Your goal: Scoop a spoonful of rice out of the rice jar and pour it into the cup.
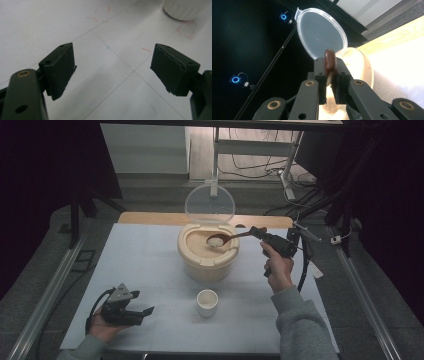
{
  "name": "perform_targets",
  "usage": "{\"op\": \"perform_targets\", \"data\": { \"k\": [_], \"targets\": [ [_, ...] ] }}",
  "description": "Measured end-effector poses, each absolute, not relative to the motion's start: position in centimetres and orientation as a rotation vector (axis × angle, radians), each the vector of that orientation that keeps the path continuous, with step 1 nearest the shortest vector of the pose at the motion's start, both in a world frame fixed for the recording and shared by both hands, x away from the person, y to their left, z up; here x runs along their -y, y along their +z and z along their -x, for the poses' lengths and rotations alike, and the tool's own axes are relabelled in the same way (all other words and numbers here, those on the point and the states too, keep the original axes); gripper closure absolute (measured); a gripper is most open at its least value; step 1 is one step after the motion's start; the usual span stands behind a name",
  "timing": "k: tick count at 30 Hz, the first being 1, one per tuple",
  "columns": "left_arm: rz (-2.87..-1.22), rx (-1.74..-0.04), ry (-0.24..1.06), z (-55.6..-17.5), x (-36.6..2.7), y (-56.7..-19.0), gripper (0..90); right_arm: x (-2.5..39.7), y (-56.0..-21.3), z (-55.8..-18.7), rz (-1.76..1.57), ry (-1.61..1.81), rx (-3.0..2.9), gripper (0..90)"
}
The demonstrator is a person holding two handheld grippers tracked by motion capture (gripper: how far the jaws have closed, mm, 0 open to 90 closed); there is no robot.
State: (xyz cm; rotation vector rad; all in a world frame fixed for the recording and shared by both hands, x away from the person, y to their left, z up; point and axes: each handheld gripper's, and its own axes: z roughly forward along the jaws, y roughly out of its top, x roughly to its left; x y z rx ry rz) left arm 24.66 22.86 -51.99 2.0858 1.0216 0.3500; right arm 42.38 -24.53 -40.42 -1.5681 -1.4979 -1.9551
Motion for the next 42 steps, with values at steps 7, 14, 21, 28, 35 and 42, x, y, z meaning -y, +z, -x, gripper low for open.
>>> {"op": "perform_targets", "data": {
  "k": [7, 14, 21, 28, 35, 42],
  "targets": [
    [-2.087, -1.021, 0.35, -24.7, -22.9, -52.0, 19.2, 24.7, -40.3, -42.1, 1.552, -1.952, 1.506, 83.1],
    [-2.085, -1.023, 0.35, -24.7, -22.9, -52.0, 19.2, 24.9, -40.3, -41.5, 1.528, -1.941, 1.516, 83.1],
    [-2.087, -1.023, 0.351, -24.7, -22.9, -52.0, 19.2, 25.3, -39.9, -40.7, 1.5, -1.939, 1.538, 83.1],
    [-2.087, -1.023, 0.352, -24.7, -22.9, -52.0, 19.2, 25.4, -39.9, -39.7, 1.455, -1.914, 1.554, 83.1],
    [-2.088, -1.026, 0.349, -24.7, -22.9, -52.0, 19.2, 25.9, -40.2, -38.6, 1.422, -1.873, 1.567, 83.1],
    [-2.09, -1.029, 0.352, -24.8, -22.9, -52.1, 19.2, 26.1, -41.5, -37.4, 1.4, -1.821, 1.572, 83.1]
  ]
}}
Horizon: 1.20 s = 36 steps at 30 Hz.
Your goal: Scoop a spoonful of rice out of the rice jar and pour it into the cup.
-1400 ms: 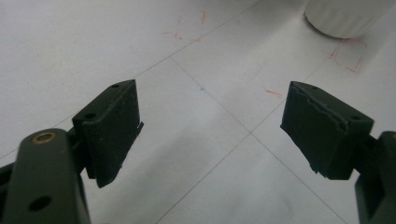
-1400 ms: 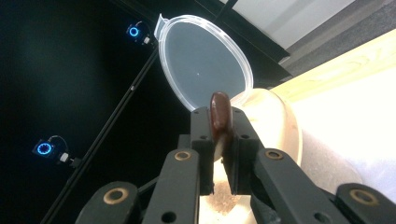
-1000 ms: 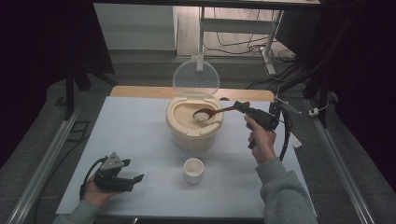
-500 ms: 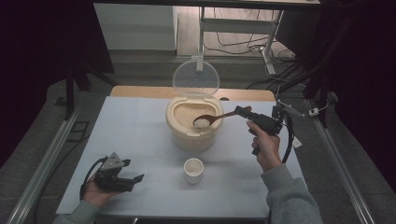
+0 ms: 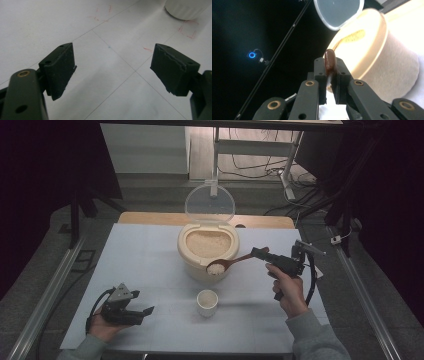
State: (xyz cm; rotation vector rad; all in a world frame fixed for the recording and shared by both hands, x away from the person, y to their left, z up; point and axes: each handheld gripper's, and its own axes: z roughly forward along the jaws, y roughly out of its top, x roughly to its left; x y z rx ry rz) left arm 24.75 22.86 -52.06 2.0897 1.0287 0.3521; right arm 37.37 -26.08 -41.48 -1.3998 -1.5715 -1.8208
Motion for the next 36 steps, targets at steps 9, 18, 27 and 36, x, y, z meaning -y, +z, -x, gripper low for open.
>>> {"op": "perform_targets", "data": {
  "k": [9, 18, 27, 36],
  "targets": [
    [-2.094, -1.032, 0.349, -24.8, -22.9, -52.2, 19.2, 25.6, -43.3, -36.4, 1.38, -1.748, 1.607, 83.1],
    [-2.098, -1.027, 0.348, -24.8, -22.9, -52.2, 19.3, 24.7, -44.7, -36.1, 1.387, -1.693, 1.691, 83.0],
    [-2.101, -1.027, 0.345, -24.8, -22.8, -52.3, 19.3, 23.8, -44.7, -35.5, 1.369, -1.723, 1.856, 83.0],
    [-2.106, -1.022, 0.344, -24.8, -22.8, -52.3, 19.4, 23.1, -44.0, -34.7, 1.296, -1.791, 1.988, 83.0]
  ]
}}
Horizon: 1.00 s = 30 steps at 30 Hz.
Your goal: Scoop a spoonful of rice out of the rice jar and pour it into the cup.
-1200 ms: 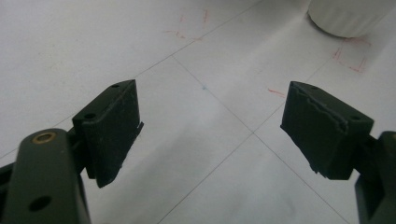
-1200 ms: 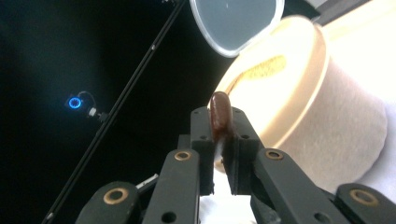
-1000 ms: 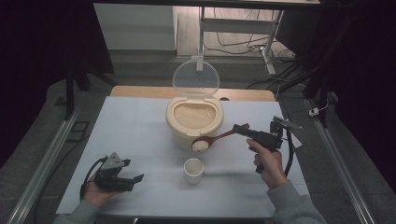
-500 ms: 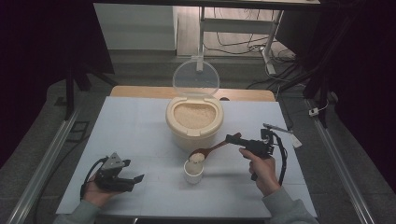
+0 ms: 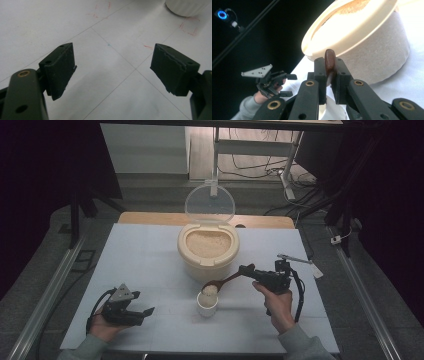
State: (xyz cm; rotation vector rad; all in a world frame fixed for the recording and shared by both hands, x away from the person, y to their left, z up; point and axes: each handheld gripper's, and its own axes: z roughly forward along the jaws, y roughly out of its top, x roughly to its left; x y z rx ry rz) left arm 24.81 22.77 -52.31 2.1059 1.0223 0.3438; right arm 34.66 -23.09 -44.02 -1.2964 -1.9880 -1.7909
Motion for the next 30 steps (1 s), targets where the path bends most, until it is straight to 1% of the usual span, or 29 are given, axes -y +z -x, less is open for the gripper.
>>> {"op": "perform_targets", "data": {
  "k": [12, 23, 30],
  "targets": [
    [-2.107, -1.02, 0.345, -24.8, -22.8, -52.3, 19.4, 22.6, -43.0, -33.3, 1.129, -1.898, 2.17, 83.0],
    [-2.106, -1.023, 0.345, -24.8, -22.8, -52.3, 19.4, 23.5, -42.6, -33.3, 1.116, -1.937, 2.124, 83.0],
    [-2.105, -1.024, 0.346, -24.8, -22.8, -52.3, 19.5, 24.6, -41.6, -33.3, 1.109, -1.979, 2.099, 83.0]
  ]
}}
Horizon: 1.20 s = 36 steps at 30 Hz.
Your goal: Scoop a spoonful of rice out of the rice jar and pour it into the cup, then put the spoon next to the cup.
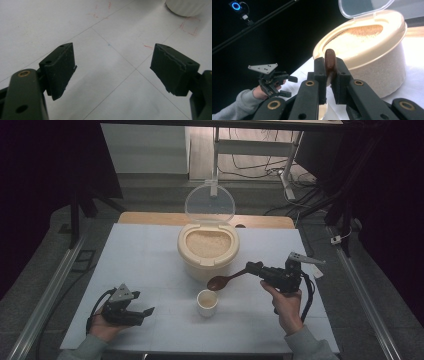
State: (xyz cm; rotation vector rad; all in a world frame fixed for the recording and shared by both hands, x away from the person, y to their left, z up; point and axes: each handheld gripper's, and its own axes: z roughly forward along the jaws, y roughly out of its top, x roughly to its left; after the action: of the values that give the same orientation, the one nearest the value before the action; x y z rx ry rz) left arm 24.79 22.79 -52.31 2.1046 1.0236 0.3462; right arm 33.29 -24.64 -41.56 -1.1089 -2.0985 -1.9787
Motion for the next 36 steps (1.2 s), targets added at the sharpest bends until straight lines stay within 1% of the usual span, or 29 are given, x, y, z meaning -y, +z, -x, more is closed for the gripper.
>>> {"op": "perform_targets", "data": {
  "k": [12, 22, 29, 36],
  "targets": [
    [-2.106, -1.022, 0.35, -24.8, -22.7, -52.3, 19.4, 26.8, -39.4, -32.8, 1.094, -1.967, 2.16, 83.0],
    [-2.108, -1.018, 0.352, -24.9, -22.6, -52.2, 19.4, 28.2, -39.0, -32.7, 1.1, -1.903, 2.191, 83.0],
    [-2.109, -1.02, 0.349, -24.9, -22.6, -52.3, 19.4, 28.5, -39.2, -33.4, 1.093, -1.757, 2.212, 83.0],
    [-2.104, -1.024, 0.351, -24.8, -22.6, -52.2, 19.4, 27.0, -40.2, -33.7, 0.999, -1.557, 2.275, 82.9]
  ]
}}
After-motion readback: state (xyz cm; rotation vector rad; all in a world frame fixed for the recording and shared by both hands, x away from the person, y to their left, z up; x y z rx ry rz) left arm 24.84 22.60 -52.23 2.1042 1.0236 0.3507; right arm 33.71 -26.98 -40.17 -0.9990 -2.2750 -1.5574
